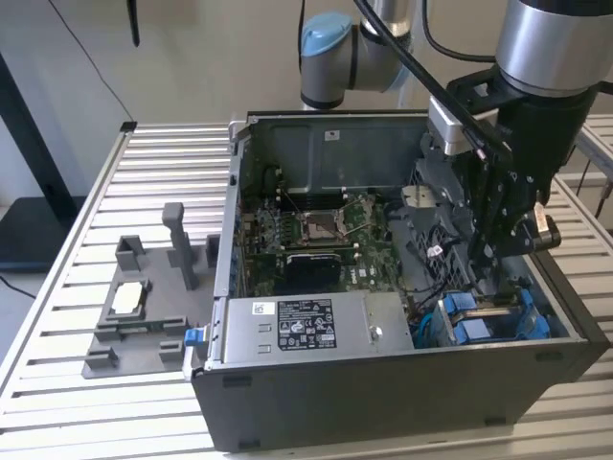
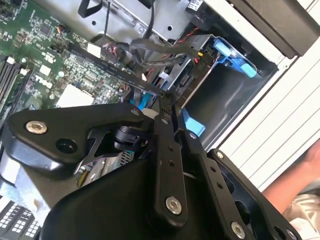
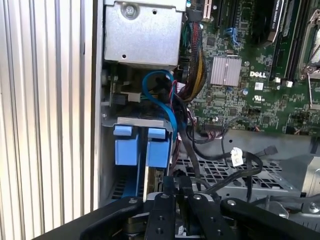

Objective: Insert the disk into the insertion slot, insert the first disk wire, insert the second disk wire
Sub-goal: 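Insert the second disk wire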

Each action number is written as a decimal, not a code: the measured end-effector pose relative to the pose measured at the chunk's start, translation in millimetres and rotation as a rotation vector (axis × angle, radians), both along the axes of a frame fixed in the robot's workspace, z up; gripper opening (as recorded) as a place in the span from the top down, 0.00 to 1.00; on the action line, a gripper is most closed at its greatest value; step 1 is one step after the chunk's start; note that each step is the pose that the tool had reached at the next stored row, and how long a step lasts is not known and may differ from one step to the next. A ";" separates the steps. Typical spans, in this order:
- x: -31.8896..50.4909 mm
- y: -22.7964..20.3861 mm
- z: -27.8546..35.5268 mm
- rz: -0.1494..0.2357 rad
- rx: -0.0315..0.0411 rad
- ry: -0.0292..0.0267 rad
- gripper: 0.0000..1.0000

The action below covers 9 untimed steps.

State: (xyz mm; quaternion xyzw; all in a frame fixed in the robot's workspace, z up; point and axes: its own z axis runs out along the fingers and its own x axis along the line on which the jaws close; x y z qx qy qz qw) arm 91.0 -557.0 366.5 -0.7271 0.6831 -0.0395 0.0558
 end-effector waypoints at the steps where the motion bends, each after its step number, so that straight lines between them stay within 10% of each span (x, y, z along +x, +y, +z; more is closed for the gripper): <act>1: 1.4 -1.0 -1.2 0.000 -0.0001 0.0020 0.84; 9: 14.0 -8.6 -11.8 0.000 0.0001 0.0166 0.84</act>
